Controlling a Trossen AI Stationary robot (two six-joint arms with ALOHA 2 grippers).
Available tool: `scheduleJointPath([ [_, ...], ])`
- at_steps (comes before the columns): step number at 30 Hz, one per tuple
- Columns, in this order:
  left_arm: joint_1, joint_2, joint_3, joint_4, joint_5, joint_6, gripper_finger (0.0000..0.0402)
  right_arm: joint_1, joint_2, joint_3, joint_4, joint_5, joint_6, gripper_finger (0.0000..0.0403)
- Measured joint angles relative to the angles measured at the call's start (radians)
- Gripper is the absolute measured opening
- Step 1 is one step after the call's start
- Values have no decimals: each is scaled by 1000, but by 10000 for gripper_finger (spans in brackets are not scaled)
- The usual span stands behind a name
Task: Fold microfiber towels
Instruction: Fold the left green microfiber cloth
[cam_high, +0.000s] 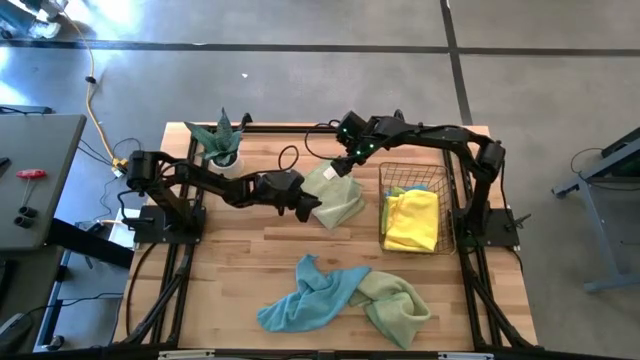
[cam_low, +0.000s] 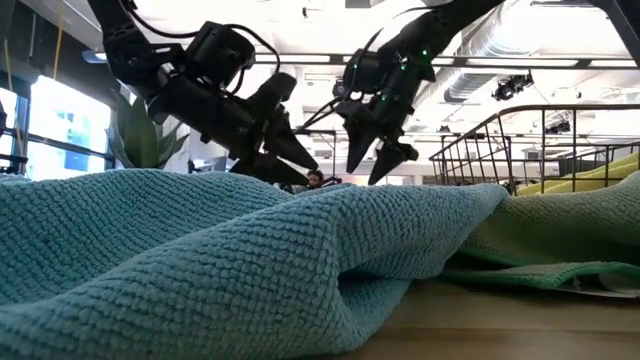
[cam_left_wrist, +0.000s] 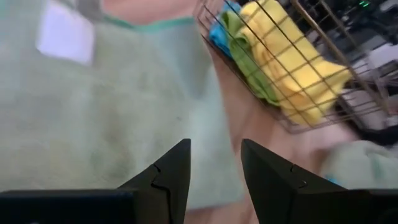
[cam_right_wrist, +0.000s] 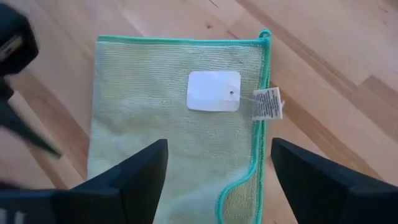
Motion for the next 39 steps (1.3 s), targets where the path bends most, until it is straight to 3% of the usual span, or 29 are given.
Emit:
scheduleJointPath([
  [6,39,0,0,-1,-118,352,131,36,-6,81,-106,1,11,282],
  [13,123,9,1,7,-119,523,131,102,-6,192,-286,83,-59,282],
  [18,163,52,19,42,-74,508,131,143,-6,276,-382,178,-61,282],
  [26,180,166,131,-9,-111,449,131,165,-6,378,-421,238,-59,282],
  [35,180,239,243,-257,-111,455,131,163,-6,403,-428,239,-56,282],
  [39,181,237,270,-398,-149,387,131,162,-6,403,-437,240,-61,282],
])
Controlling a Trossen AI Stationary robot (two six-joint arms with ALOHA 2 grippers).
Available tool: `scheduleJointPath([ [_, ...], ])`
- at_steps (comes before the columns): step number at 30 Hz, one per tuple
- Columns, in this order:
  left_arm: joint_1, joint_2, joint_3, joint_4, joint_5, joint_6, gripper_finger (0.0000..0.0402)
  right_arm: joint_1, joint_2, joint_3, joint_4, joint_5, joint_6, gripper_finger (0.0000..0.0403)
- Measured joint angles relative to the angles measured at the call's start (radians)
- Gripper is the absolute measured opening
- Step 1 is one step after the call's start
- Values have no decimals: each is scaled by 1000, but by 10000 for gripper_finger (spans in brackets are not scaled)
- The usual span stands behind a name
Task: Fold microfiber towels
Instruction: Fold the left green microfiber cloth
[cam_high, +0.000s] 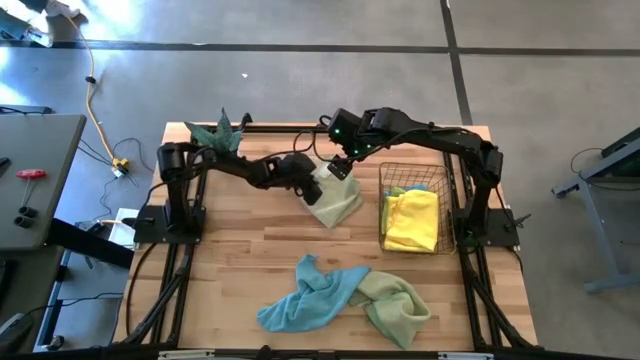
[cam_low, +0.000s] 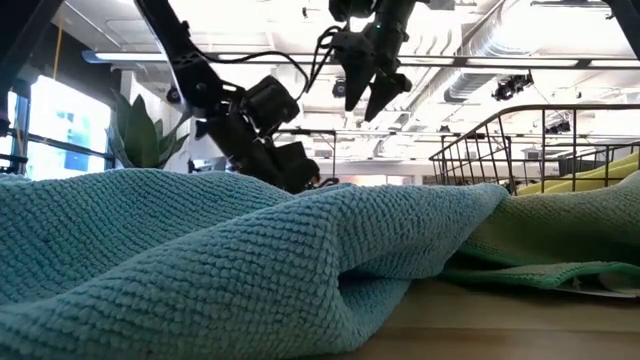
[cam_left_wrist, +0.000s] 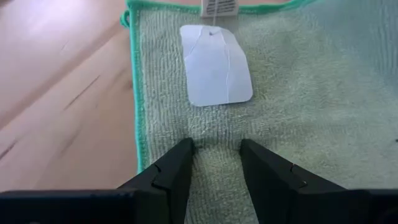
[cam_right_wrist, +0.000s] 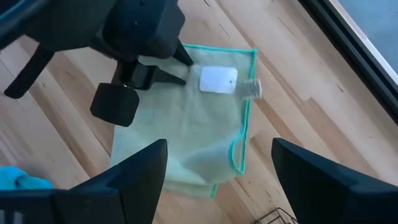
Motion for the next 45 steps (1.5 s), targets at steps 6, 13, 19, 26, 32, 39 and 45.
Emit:
scheduleJointPath([
  [6,-18,-50,1,-206,12,-198,131,0,0,0,-15,0,-11,282],
  [13,-118,-184,-9,-508,-95,-383,131,0,0,0,-29,10,-36,282],
  [19,-245,-258,-8,-672,-102,-515,131,0,0,0,-28,27,-74,282],
  [26,-347,-309,-6,-471,-220,-173,131,0,0,0,-26,50,-120,282],
  [32,-285,-276,-7,-231,2,291,131,0,0,0,-25,50,-150,282],
  [39,-183,-171,-7,-178,113,397,131,0,0,0,-35,50,-150,282],
  [45,-129,-89,-6,-192,129,380,131,1,0,0,-35,49,-135,282],
])
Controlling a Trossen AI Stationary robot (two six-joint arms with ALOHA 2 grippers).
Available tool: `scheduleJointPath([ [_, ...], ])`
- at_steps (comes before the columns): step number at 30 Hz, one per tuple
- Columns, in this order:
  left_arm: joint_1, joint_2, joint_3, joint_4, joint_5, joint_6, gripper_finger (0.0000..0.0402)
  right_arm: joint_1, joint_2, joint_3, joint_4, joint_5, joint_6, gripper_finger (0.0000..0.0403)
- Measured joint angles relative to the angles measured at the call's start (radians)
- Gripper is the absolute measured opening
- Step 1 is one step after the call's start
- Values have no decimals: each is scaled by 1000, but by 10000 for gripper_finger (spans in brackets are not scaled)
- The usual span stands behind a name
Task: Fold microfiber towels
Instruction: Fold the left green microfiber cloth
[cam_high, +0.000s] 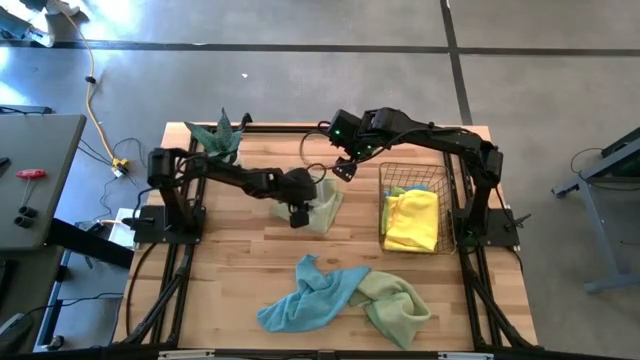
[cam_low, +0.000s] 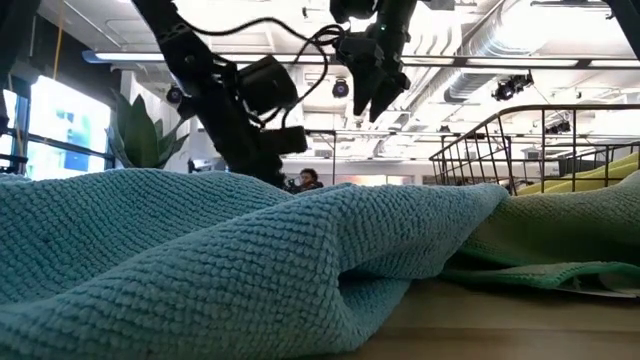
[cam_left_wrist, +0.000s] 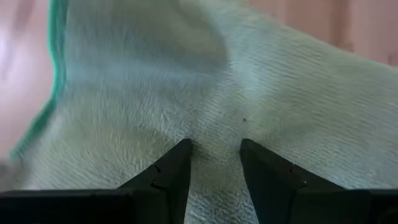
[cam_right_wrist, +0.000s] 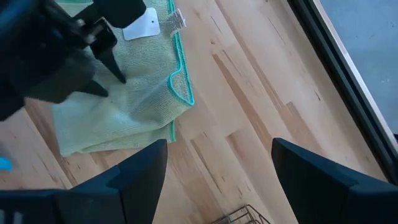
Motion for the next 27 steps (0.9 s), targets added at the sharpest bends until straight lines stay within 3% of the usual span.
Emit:
scheduleJointPath([
  [3,11,8,5,-54,-54,-164,131,0,0,0,0,0,8,282],
  [9,8,-4,8,-241,-266,-774,131,0,0,0,0,0,32,282],
  [11,-8,-3,5,-234,-322,-892,131,0,0,0,0,0,43,282],
  [15,-32,-8,6,-111,-315,-881,131,0,0,0,28,0,67,282],
  [19,-55,-56,41,-115,-317,-776,131,-1,0,-27,140,-1,111,282],
  [22,-61,-108,58,-180,-321,-687,131,-12,0,-67,163,-17,119,282],
  [27,-62,-188,57,-377,-355,-566,131,-80,0,-197,295,-182,153,282],
])
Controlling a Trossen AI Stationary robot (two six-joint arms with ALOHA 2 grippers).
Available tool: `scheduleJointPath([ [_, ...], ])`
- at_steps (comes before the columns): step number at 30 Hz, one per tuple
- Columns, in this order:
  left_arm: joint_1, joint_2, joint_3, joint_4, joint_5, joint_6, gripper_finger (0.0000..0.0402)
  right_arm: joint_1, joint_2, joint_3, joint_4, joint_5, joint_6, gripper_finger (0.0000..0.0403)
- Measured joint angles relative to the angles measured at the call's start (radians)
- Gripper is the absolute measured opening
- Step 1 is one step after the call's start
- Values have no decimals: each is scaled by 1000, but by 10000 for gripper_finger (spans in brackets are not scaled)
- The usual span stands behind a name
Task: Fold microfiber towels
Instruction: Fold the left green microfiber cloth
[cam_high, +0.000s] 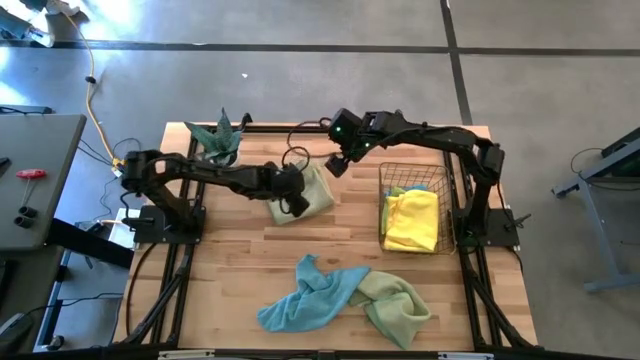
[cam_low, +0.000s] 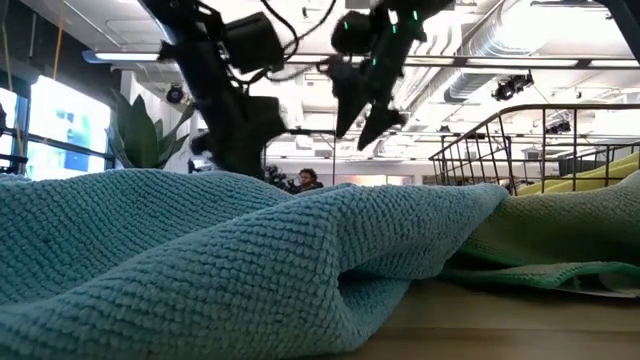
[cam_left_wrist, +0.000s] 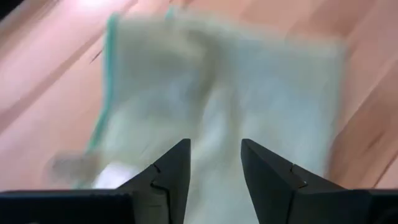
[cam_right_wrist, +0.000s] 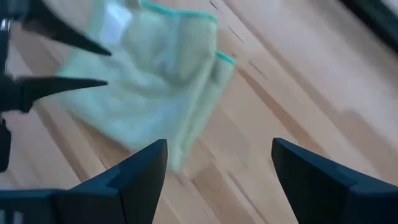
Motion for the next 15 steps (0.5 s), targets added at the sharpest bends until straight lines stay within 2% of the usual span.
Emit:
scheduleJointPath([
  [3,0,-14,-3,-54,-29,75,131,-42,1,-130,194,-137,78,282],
  [6,1,-19,-33,-20,-9,98,131,-62,1,-228,378,-228,160,282],
  [9,-1,-6,-76,20,3,88,131,-64,1,-293,485,-188,216,282],
  [15,9,9,-150,128,15,11,131,-59,6,-340,538,-143,283,282],
])
